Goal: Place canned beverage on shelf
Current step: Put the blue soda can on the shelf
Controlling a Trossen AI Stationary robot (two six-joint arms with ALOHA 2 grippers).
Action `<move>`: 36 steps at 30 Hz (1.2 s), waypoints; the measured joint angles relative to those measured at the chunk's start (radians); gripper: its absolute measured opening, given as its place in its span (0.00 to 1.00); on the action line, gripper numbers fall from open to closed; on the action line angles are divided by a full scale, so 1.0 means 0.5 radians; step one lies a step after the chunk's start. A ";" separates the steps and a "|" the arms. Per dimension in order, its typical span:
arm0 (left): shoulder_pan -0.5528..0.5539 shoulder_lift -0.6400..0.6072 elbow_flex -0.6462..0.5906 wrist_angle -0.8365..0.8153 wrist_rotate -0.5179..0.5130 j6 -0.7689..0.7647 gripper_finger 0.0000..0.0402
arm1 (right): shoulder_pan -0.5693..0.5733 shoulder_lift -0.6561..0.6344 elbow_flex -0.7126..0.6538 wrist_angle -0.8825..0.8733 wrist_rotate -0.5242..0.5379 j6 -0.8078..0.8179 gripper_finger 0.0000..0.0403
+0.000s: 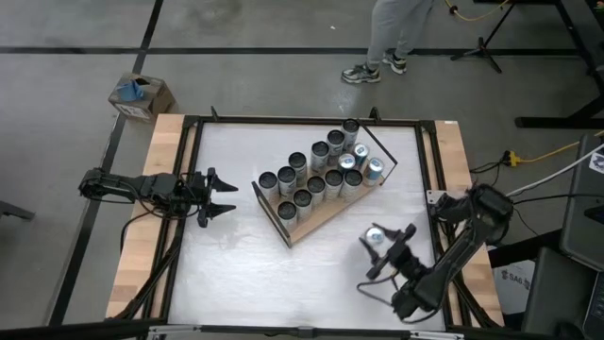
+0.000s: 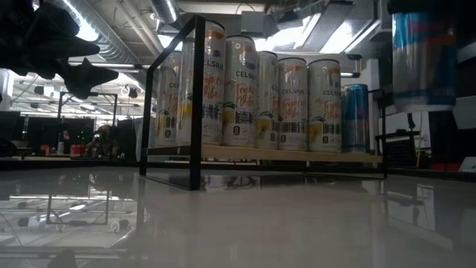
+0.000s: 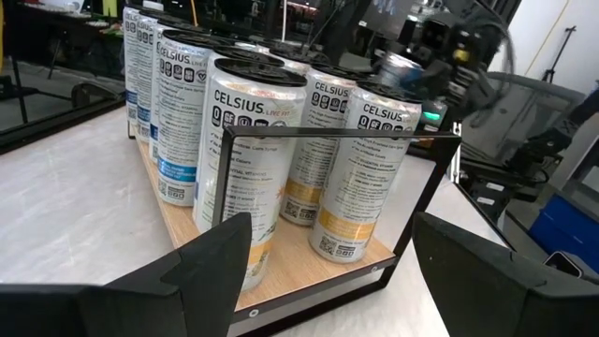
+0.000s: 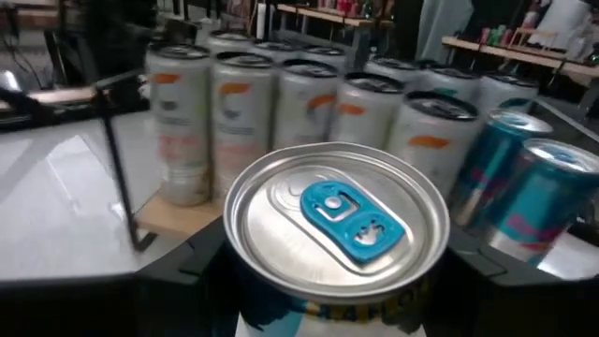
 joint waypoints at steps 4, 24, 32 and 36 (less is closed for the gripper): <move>0.000 0.000 0.000 0.000 0.002 0.000 0.72 | 0.059 -0.252 -0.275 0.009 0.038 0.164 0.56; 0.000 0.000 0.000 0.000 0.005 0.001 0.72 | 0.184 -1.070 -1.333 0.535 0.230 -0.029 0.57; 0.000 0.000 0.000 0.000 0.006 0.001 0.72 | 0.184 -1.070 -1.335 1.088 0.143 -0.597 0.58; 0.000 0.000 0.000 0.000 0.006 0.000 0.72 | 0.184 -1.070 -1.335 1.359 0.127 -0.876 0.58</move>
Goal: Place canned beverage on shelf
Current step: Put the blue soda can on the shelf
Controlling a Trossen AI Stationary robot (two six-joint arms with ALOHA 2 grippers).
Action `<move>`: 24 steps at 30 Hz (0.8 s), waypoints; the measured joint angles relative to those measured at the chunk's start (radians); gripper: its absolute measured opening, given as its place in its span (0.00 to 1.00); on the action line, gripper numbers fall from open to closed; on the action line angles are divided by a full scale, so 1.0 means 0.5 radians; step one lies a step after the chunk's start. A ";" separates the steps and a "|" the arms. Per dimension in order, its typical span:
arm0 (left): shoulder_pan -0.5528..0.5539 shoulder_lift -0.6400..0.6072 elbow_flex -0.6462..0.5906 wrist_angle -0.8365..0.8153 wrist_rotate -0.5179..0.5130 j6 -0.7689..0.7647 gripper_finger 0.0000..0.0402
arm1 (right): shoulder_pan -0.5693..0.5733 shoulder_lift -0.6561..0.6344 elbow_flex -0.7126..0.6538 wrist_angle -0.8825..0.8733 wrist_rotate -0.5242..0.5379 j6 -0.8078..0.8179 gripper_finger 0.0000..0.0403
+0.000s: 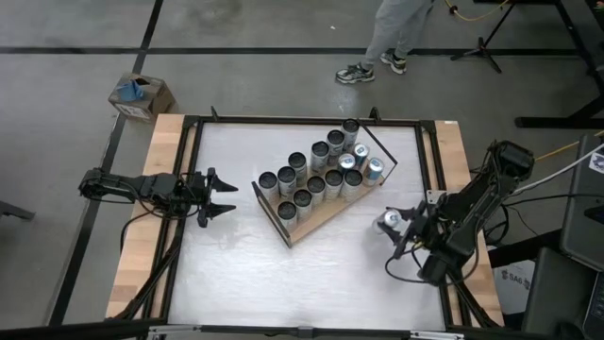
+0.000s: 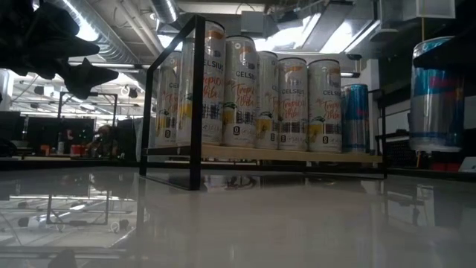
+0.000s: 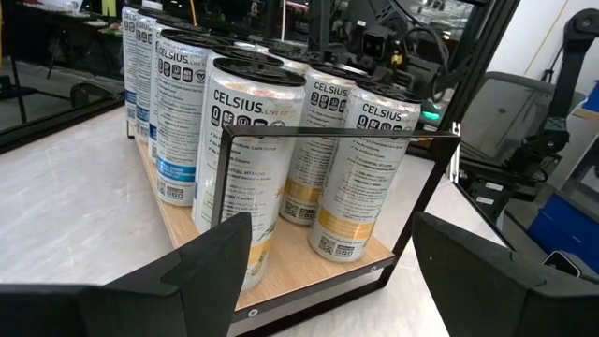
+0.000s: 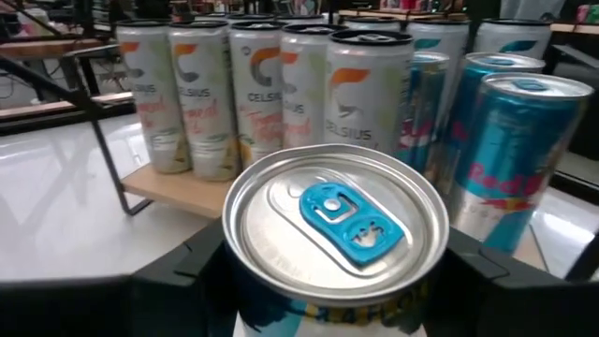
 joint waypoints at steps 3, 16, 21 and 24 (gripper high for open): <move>0.000 0.000 0.000 0.000 0.001 0.001 0.72 | -0.017 0.000 0.000 0.114 -0.004 -0.119 0.58; 0.000 0.000 0.000 0.000 0.000 0.000 0.72 | -0.324 -0.021 0.000 0.812 -0.393 -1.168 0.58; 0.000 0.000 0.000 0.000 0.001 0.001 0.72 | -0.356 -0.204 -0.001 0.672 -0.430 -1.231 0.58; -0.001 0.000 0.000 0.000 0.000 0.000 0.72 | -0.356 -0.360 -0.001 0.563 -0.465 -1.313 0.58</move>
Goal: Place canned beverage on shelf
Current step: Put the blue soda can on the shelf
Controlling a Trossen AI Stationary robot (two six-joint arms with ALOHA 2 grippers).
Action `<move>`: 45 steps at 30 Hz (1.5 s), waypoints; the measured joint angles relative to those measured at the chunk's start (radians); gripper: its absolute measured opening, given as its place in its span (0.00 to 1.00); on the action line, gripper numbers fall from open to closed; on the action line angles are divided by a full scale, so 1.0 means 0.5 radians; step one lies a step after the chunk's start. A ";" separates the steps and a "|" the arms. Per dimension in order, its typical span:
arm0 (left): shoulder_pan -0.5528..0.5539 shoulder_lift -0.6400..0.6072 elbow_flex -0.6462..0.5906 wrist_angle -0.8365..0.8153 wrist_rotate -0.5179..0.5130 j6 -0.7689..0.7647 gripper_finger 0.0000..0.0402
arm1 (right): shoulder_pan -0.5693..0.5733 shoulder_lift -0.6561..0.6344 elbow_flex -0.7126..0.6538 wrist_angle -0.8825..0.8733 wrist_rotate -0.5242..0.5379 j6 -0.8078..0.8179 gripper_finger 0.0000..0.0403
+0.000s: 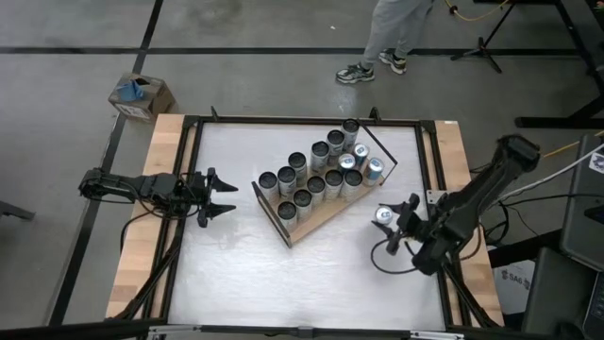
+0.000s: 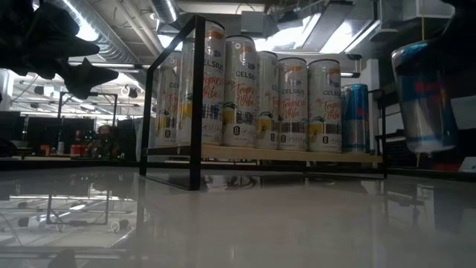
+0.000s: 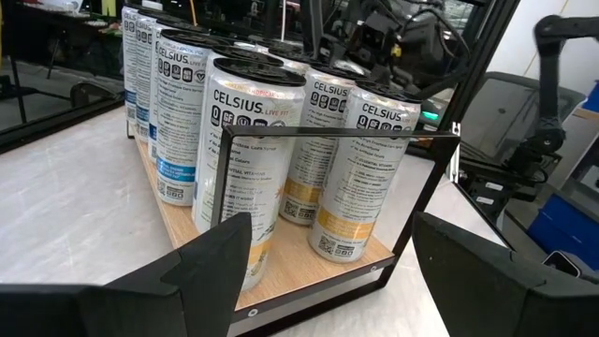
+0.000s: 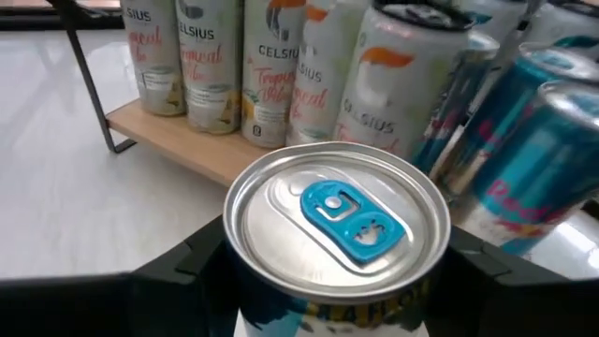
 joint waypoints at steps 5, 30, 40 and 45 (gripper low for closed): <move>0.000 0.000 0.000 0.000 0.000 0.000 0.72 | 0.000 -0.348 -0.144 -0.025 -0.006 -0.148 0.58; 0.000 0.000 0.000 0.000 0.000 0.000 0.72 | -1.316 -1.188 -0.603 1.017 -1.389 -1.750 0.58; 0.000 0.000 0.000 0.000 0.000 0.000 0.72 | -1.573 -0.902 -0.603 1.318 -1.563 -1.861 0.58; 0.001 0.000 0.000 0.000 0.000 0.000 0.72 | -1.652 -0.823 -0.603 1.409 -1.625 -1.888 0.58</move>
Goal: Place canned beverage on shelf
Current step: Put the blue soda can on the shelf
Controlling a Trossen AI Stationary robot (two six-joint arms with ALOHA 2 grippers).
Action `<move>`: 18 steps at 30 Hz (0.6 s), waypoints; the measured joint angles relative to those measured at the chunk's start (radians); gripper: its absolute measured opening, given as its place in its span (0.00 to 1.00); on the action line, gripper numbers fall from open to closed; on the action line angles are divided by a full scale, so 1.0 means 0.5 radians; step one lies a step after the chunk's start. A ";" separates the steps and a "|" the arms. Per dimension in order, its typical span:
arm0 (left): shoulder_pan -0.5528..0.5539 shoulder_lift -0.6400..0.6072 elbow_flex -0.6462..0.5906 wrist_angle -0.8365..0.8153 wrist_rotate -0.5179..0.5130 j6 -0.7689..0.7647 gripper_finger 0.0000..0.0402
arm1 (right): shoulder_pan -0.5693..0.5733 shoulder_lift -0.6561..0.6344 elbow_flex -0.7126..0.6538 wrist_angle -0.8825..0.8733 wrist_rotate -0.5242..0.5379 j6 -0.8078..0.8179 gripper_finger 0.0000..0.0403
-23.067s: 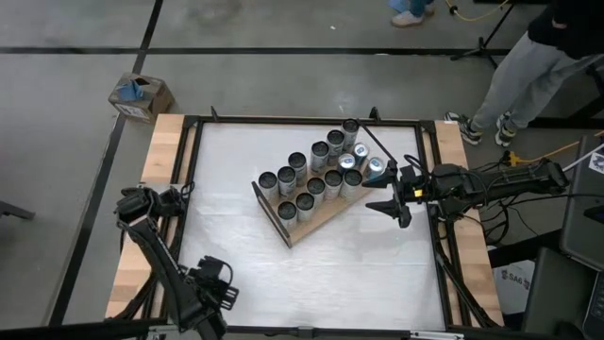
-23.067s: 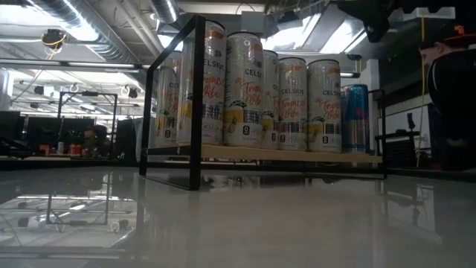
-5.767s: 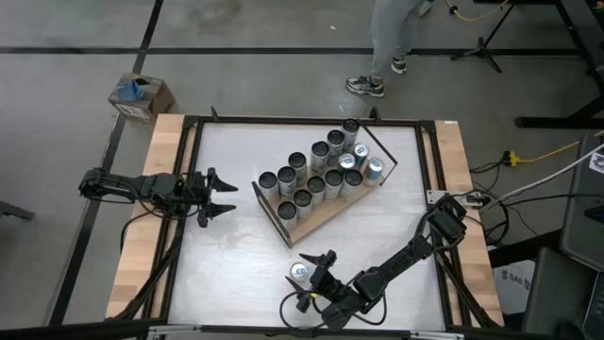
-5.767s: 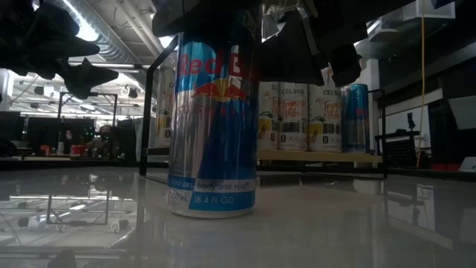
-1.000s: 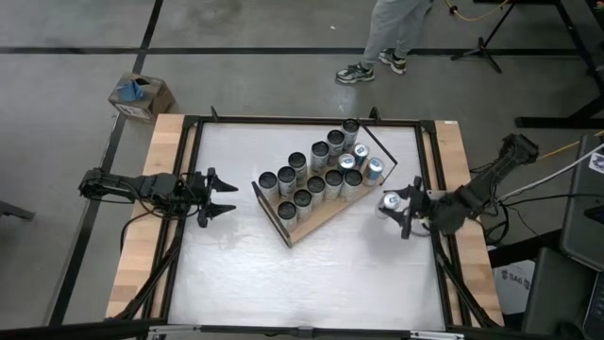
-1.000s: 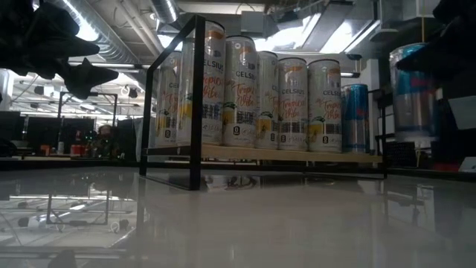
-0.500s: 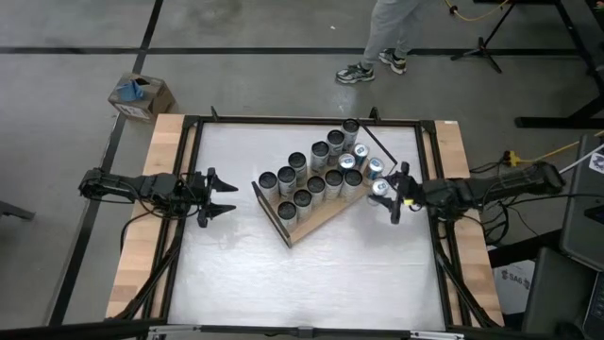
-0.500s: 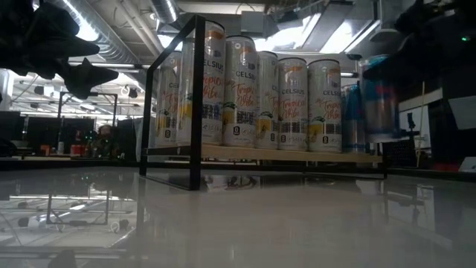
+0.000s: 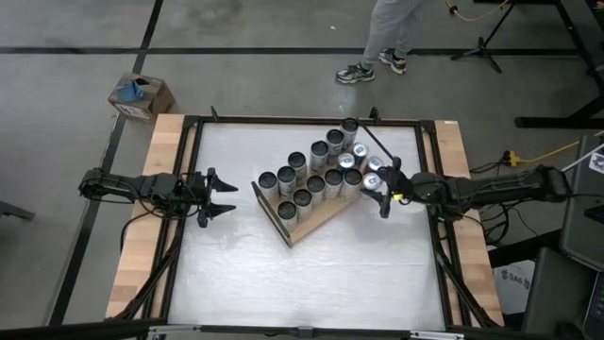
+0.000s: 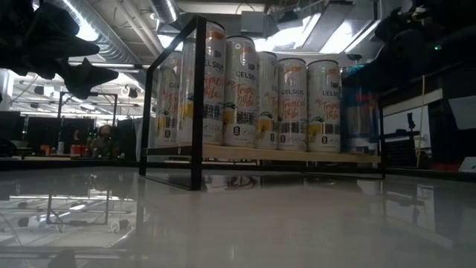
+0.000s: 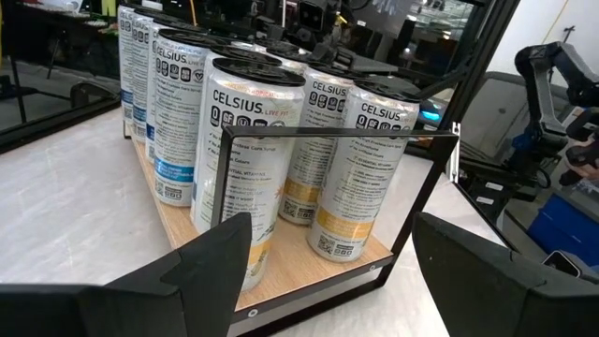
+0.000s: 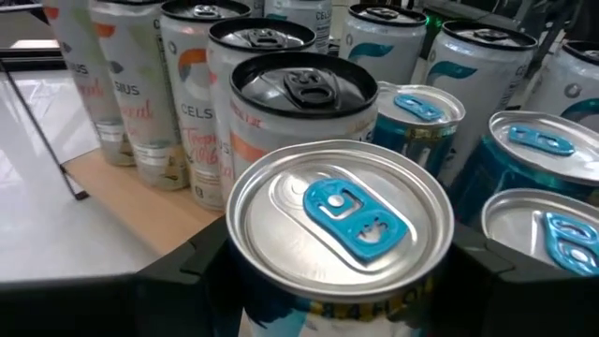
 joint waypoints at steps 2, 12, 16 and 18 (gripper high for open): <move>-0.001 0.000 0.000 0.000 0.000 0.000 0.72 | -0.032 0.028 0.000 0.034 -0.025 -0.019 0.58; -0.001 0.000 0.000 0.000 0.000 0.000 0.72 | -0.114 0.080 0.000 0.084 -0.141 -0.023 0.58; 0.000 0.000 0.000 0.000 0.000 0.000 0.72 | -0.115 0.079 0.000 0.076 -0.145 -0.022 0.58; 0.000 0.000 0.000 0.000 0.000 0.000 0.72 | -0.115 0.079 0.000 0.068 -0.145 -0.022 0.58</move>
